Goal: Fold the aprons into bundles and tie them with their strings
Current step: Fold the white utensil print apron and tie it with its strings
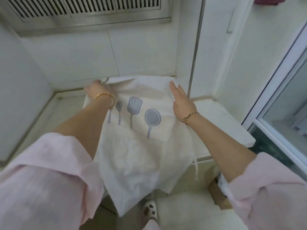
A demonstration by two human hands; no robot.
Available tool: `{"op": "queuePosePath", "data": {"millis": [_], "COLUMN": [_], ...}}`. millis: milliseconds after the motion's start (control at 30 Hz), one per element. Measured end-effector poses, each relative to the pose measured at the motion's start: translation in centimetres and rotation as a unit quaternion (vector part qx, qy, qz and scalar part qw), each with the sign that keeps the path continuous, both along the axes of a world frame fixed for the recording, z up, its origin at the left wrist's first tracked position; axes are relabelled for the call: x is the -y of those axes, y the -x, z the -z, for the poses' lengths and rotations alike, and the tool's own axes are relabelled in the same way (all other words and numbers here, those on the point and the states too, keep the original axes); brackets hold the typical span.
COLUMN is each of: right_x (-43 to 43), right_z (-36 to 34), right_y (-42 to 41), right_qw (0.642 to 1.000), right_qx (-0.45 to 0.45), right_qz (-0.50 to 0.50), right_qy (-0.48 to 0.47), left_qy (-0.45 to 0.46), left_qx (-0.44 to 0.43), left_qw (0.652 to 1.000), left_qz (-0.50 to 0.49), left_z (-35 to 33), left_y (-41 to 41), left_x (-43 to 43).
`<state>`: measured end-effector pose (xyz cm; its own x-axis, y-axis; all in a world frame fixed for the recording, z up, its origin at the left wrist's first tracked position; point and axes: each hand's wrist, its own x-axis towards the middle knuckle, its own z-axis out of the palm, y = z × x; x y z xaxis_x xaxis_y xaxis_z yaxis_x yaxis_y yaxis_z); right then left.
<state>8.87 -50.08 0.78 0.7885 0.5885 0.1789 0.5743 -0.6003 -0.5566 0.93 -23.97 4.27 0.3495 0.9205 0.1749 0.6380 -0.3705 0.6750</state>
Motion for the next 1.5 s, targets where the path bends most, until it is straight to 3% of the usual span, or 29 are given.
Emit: {"op": "queuePosePath", "data": {"millis": [133, 233, 300, 367, 400, 500, 600, 700, 800, 867, 967, 1133, 1300, 1333, 1400, 1467, 1500], "right_x": [-5.4, -8.6, -10.2, -11.1, -10.9, -11.3, -12.1, -14.7, -18.4, -21.0, -22.7, -23.8, -24.3, -24.5, -24.8, -25.0, -25.1], "right_z": [1.3, 3.1, 5.2, 8.0, 9.3, 12.3, 11.6, 9.4, 9.7, 11.2, 14.2, 16.5, 16.0, 15.9, 15.9, 15.8, 15.7], "right_y": [-2.0, -5.2, -8.3, -10.5, -11.0, -12.4, -13.5, -14.7, -15.7, -15.8, -14.6, -13.3, -14.0, -14.0, -14.1, -14.2, -14.2], "right_qw": [0.999, 0.987, 0.967, 0.943, 0.930, 0.901, 0.858, 0.866, 0.908, 0.928, 0.919, 0.881, 0.878, 0.876, 0.874, 0.873, 0.873], "right_qx": [-0.017, -0.036, -0.063, -0.075, -0.077, -0.130, -0.172, -0.127, -0.066, -0.064, -0.091, -0.070, -0.083, -0.087, -0.094, -0.096, -0.094], "right_qz": [0.041, 0.156, 0.240, 0.269, 0.256, 0.242, 0.209, 0.183, 0.140, 0.056, -0.028, -0.049, -0.059, -0.060, -0.059, -0.056, -0.056], "right_qy": [0.020, 0.016, 0.054, 0.182, 0.251, 0.335, 0.436, 0.448, 0.388, 0.363, 0.383, 0.465, 0.468, 0.470, 0.473, 0.475, 0.476], "left_qy": [-0.040, -0.119, -0.161, -0.178, -0.193, -0.239, -0.153, -0.026, -0.066, -0.054, 0.029, 0.016, 0.072, 0.064, 0.001, -0.089, -0.134], "left_qx": [0.096, 0.122, 0.072, -0.036, -0.094, -0.238, -0.372, -0.418, -0.413, -0.401, -0.381, -0.360, -0.414, -0.412, -0.376, -0.261, -0.209], "left_qw": [0.994, 0.965, 0.918, 0.885, 0.874, 0.832, 0.831, 0.827, 0.811, 0.812, 0.813, 0.886, 0.839, 0.841, 0.876, 0.920, 0.924], "left_qz": [0.024, 0.201, 0.354, 0.428, 0.436, 0.441, 0.385, 0.374, 0.409, 0.421, 0.439, 0.292, 0.346, 0.345, 0.304, 0.277, 0.289], "left_z": [-4.3, -5.1, -2.5, 2.4, 5.2, 12.8, 17.7, 20.0, 20.0, 19.5, 19.6, 20.6, 19.4, 18.5, 16.3, 13.8, 12.9], "left_y": [-6.2, -13.2, -18.0, -21.2, -21.5, -20.6, -18.6, -17.2, -17.3, -17.6, -17.5, -15.5, -17.8, -18.7, -21.2, -24.1, -25.1], "left_x": [-2.9, -2.3, -2.5, -3.4, -3.6, -5.3, -7.1, -8.0, -8.4, -9.2, -10.1, -13.3, -16.7, -17.3, -18.6, -19.7, -20.1]}}
